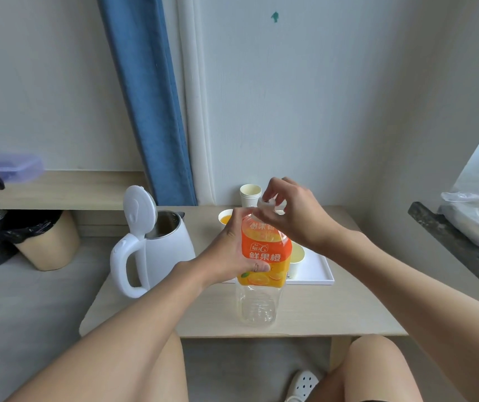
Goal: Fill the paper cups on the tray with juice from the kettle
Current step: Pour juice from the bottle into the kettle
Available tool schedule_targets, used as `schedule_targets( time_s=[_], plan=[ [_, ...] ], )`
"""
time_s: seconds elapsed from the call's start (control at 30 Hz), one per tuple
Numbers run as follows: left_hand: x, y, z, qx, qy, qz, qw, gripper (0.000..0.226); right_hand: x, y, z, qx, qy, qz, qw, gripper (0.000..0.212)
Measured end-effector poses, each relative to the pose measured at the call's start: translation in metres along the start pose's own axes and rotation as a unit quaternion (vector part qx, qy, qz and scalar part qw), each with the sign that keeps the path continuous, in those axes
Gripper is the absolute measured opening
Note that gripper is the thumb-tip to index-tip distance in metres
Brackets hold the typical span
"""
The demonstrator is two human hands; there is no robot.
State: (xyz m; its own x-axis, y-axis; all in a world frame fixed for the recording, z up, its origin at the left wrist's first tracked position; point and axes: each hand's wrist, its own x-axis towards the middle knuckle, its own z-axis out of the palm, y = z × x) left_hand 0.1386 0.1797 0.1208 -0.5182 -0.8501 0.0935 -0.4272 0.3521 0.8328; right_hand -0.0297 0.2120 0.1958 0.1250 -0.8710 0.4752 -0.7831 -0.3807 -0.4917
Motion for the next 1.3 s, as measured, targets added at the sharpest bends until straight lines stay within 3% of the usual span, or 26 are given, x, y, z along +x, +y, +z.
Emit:
schedule_targets(
  time_s=[0.23, 0.4, 0.63, 0.9, 1.2, 1.3],
  plan=[
    [0.0, -0.001, 0.0, 0.013, 0.007, -0.004, 1.0, 0.105, 0.003, -0.005, -0.007, -0.031, -0.006, -0.02, 0.999, 0.007],
    [0.0, 0.0, 0.001, 0.018, 0.01, -0.003, 1.0, 0.103, 0.001, -0.005, -0.014, -0.014, -0.049, -0.029, 0.998, 0.011],
    [0.0, -0.001, 0.001, 0.022, 0.003, 0.0, 1.0, 0.105, 0.006, -0.007, -0.012, -0.055, -0.002, -0.035, 0.998, 0.01],
    [-0.001, 0.001, 0.001, 0.016, 0.0, -0.001, 1.0, 0.102, 0.005, -0.004, -0.017, -0.055, -0.035, -0.063, 0.996, 0.002],
    [-0.003, 0.002, 0.0, 0.013, 0.0, -0.001, 1.0, 0.101, 0.004, -0.006, -0.012, -0.183, 0.003, -0.02, 0.983, 0.039],
    [-0.002, 0.002, 0.001, 0.008, -0.002, -0.004, 1.0, 0.101, 0.005, -0.005, -0.013, -0.144, 0.018, -0.013, 0.989, 0.039]
  ],
)
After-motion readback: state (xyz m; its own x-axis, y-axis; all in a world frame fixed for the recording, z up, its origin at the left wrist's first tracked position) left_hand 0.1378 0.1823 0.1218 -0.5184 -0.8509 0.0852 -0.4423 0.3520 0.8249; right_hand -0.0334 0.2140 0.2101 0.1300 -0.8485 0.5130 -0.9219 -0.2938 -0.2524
